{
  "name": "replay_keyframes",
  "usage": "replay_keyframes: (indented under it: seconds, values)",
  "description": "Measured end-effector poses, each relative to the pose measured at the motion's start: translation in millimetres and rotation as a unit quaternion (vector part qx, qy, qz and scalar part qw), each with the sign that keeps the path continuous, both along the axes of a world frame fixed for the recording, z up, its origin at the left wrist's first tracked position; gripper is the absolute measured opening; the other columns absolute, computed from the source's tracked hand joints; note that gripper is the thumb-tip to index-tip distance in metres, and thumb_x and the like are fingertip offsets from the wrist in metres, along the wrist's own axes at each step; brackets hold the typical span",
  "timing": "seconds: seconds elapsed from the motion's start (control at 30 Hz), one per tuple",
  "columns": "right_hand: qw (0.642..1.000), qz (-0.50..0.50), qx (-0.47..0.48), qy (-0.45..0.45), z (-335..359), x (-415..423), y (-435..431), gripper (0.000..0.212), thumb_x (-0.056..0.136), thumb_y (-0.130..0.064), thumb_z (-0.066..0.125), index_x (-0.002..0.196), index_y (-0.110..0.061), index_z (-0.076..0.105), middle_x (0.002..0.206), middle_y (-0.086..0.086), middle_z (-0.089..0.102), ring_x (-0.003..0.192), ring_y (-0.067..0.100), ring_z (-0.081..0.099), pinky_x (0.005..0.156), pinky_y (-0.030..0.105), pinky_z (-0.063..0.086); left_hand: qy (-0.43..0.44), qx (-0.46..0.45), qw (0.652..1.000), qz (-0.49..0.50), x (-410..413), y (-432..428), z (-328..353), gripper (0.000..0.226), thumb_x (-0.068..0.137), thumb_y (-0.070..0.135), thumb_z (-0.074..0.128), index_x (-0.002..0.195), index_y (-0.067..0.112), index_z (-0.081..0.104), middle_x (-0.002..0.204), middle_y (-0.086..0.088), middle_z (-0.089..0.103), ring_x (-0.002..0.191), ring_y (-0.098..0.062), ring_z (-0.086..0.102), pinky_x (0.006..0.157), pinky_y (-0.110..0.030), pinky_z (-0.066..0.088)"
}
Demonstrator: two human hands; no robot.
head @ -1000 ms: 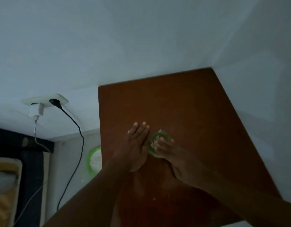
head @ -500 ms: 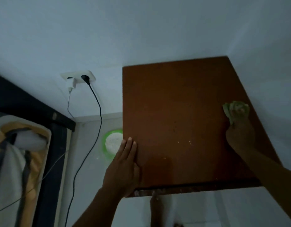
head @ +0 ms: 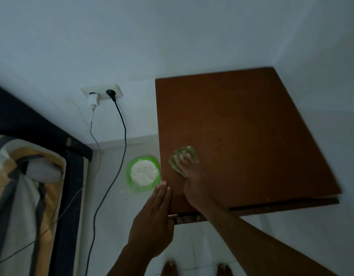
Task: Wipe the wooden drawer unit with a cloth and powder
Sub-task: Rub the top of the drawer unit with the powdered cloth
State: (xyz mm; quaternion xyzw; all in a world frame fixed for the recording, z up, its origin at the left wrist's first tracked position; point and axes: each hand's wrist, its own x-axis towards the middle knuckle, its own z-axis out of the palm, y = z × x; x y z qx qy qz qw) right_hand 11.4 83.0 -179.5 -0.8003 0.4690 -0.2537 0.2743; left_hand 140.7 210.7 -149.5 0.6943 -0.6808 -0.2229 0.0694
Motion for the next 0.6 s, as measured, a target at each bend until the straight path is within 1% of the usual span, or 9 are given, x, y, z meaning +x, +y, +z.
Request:
replay_keyframes:
  seconds: [0.07,0.13,0.2,0.27,0.37,0.4,0.47,0.53,0.6]
  values:
    - [0.997,0.037,0.056,-0.045,13.9,11.3,-1.9,0.054,0.087,0.013,0.043,0.135,-0.008,0.057,0.148,0.006,0.048,0.145,0.017,0.033,0.122,0.031,0.022,-0.002,0.006,1.000,-0.010,3.5,6.5,0.2,0.074,0.087,0.041,0.025,0.157,0.016,0.016,0.165,0.003,0.004,0.152,-0.013,0.002,0.108,-0.026,0.039]
    - [0.993,-0.043,0.078,-0.076,28.4,-5.5,-11.4,0.050,0.092,0.012,0.046,0.134,-0.013,0.059,0.149,-0.002,0.044,0.144,0.009,0.032,0.121,0.026,0.023,0.008,0.011,1.000,-0.020,5.7,8.7,2.2,0.073,0.088,0.041,0.028,0.156,0.015,0.021,0.165,0.002,0.008,0.152,-0.013,0.005,0.106,-0.025,0.039]
    - [0.982,-0.159,0.068,-0.083,40.6,-47.9,-21.1,0.047,0.095,0.007,0.052,0.134,-0.017,0.059,0.148,-0.005,0.045,0.142,0.006,0.034,0.119,0.025,0.028,0.013,0.013,1.000,-0.025,6.9,8.7,3.3,0.074,0.087,0.042,0.021,0.157,0.018,0.012,0.165,0.005,-0.002,0.152,-0.010,-0.004,0.112,-0.023,0.033]
    - [0.959,-0.277,0.039,-0.050,43.8,-104.2,-24.6,0.043,0.095,0.003,0.054,0.134,-0.016,0.059,0.145,0.003,0.051,0.140,0.020,0.042,0.117,0.038,0.036,0.017,0.018,0.999,-0.037,7.8,11.2,3.8,0.075,0.086,0.043,0.012,0.156,0.021,-0.002,0.163,0.009,-0.016,0.149,-0.006,-0.017,0.118,-0.024,0.025]
    - [0.916,-0.400,0.028,-0.002,27.6,-152.3,-8.4,0.042,0.094,0.003,0.044,0.134,-0.004,0.056,0.140,0.022,0.054,0.132,0.040,0.048,0.110,0.058,0.039,0.024,0.012,0.999,-0.043,10.7,19.0,2.7,0.075,0.087,0.039,0.019,0.158,0.020,0.002,0.165,0.009,-0.012,0.150,-0.007,-0.012,0.119,-0.027,0.027]
    - [0.914,-0.406,0.013,0.016,18.7,-149.5,2.8,0.046,0.090,0.005,0.041,0.134,0.003,0.054,0.139,0.028,0.052,0.132,0.046,0.046,0.109,0.062,0.038,0.025,0.008,0.999,-0.046,12.1,22.7,0.8,0.075,0.087,0.035,0.024,0.158,0.018,0.008,0.166,0.006,-0.006,0.152,-0.009,-0.006,0.117,-0.028,0.030]
    - [0.927,-0.367,-0.048,0.059,-4.1,-128.7,25.3,0.051,0.081,0.013,0.041,0.132,0.014,0.050,0.136,0.035,0.050,0.131,0.052,0.043,0.106,0.068,0.036,0.042,0.003,0.998,-0.051,15.7,29.2,-1.7,0.074,0.086,0.029,0.035,0.156,0.012,0.020,0.166,0.001,0.008,0.152,-0.013,0.006,0.114,-0.031,0.036]
    - [0.938,-0.337,-0.071,0.046,-6.5,-87.7,34.7,0.055,0.079,0.021,0.044,0.132,0.011,0.050,0.137,0.032,0.052,0.132,0.050,0.044,0.106,0.066,0.037,0.045,-0.003,0.997,-0.062,20.1,34.0,-5.5,0.074,0.085,0.028,0.037,0.156,0.011,0.021,0.166,-0.001,0.011,0.153,-0.015,0.007,0.113,-0.034,0.038]
    - [0.951,-0.303,-0.048,0.026,3.4,-35.4,31.3,0.059,0.078,0.024,0.050,0.133,0.002,0.054,0.139,0.023,0.054,0.136,0.041,0.043,0.108,0.061,0.039,0.037,0.004,0.996,-0.076,23.7,37.2,-5.8,0.075,0.084,0.028,0.035,0.156,0.010,0.021,0.166,-0.002,0.010,0.153,-0.017,0.007,0.113,-0.034,0.039]
